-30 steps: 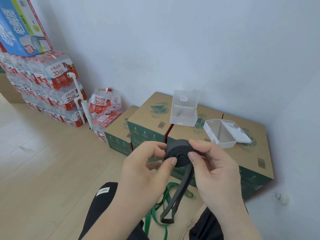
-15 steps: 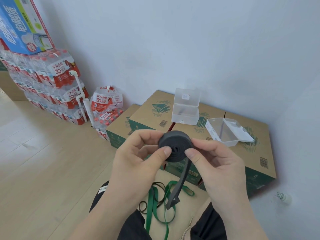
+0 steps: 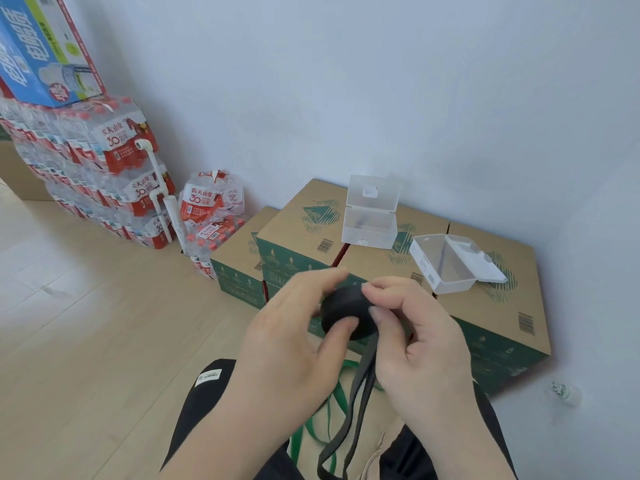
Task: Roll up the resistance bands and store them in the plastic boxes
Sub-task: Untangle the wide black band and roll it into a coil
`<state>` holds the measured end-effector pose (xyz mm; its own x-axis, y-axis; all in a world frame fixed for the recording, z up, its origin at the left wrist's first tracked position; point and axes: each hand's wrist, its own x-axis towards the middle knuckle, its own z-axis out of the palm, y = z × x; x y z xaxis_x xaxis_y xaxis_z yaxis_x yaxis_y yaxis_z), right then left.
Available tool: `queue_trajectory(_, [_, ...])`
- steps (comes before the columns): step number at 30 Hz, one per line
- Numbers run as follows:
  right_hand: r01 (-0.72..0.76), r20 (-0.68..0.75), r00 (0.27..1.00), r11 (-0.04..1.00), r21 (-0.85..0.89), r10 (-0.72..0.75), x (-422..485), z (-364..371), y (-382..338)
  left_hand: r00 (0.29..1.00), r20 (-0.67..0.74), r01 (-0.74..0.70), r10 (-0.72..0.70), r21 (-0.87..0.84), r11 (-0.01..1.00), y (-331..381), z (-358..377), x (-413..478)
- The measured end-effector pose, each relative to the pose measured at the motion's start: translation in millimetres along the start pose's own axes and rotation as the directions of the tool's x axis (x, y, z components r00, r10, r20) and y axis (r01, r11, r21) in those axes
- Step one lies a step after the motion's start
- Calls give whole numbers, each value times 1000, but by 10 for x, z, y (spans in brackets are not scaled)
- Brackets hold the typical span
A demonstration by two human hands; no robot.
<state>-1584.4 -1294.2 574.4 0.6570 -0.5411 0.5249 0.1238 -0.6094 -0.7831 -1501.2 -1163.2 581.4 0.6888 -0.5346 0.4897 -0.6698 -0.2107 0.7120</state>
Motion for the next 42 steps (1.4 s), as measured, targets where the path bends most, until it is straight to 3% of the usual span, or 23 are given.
queue_trajectory(2, [86, 11, 996, 995, -50, -86, -1, 22, 7, 999, 46, -27, 25, 42, 999, 50, -37, 46])
queue_trajectory(4, [93, 10, 996, 995, -33, -93, 3, 17, -13, 996, 46, 79, -76, -53, 995, 83, -74, 81])
queue_trajectory(6, [-73, -11, 997, 989, 126, 75, 23, -19, -51, 974, 50, 225, -220, -256, 940, 89, -109, 97])
queue_trajectory(8, [-252, -3, 964, 919, 303, 265, 51, -70, -84, 958, 16, 270, -287, -394, 879, 107, -138, 104])
queue_trajectory(12, [-315, 21, 941, 849, 425, 338, 67, -101, -115, 910, -48, 275, -411, -672, 687, 109, -138, 118])
queue_trajectory(14, [-315, 25, 938, 820, 479, 346, 57, -71, -141, 897, -50, 267, -440, -731, 628, 154, -90, 104])
queue_trajectory(18, [-292, -24, 938, 827, 480, 345, 64, -43, -142, 889, -36, 283, -456, -741, 609, 198, 12, 23])
queue_trajectory(21, [-249, -68, 956, 910, 332, 287, 74, -78, -68, 928, -48, 309, -370, -457, 834, 86, 8, 5])
queue_trajectory(23, [-191, -46, 978, 958, 216, 205, 67, -101, -36, 967, -68, 223, -244, -226, 948, 53, -42, 21])
queue_trajectory(26, [-94, 4, 996, 987, 133, 94, 64, -92, -43, 996, -25, 80, -83, -112, 990, 50, -100, 61])
queue_trajectory(29, [-64, 22, 998, 993, 101, 62, 79, -77, -70, 1000, 13, 10, -10, -56, 998, 78, -124, 106])
queue_trajectory(33, [-154, 55, 988, 976, 156, 147, 120, -114, -91, 997, 51, 63, -58, -109, 992, 104, -172, 141])
queue_trajectory(36, [-277, 71, 961, 928, 249, 267, 148, -167, -130, 984, 30, 176, -174, -235, 956, 126, -191, 162])
queue_trajectory(42, [-248, -36, 957, 875, 415, 288, 209, -241, -242, 929, 35, 316, -367, -588, 744, 215, -104, 221])
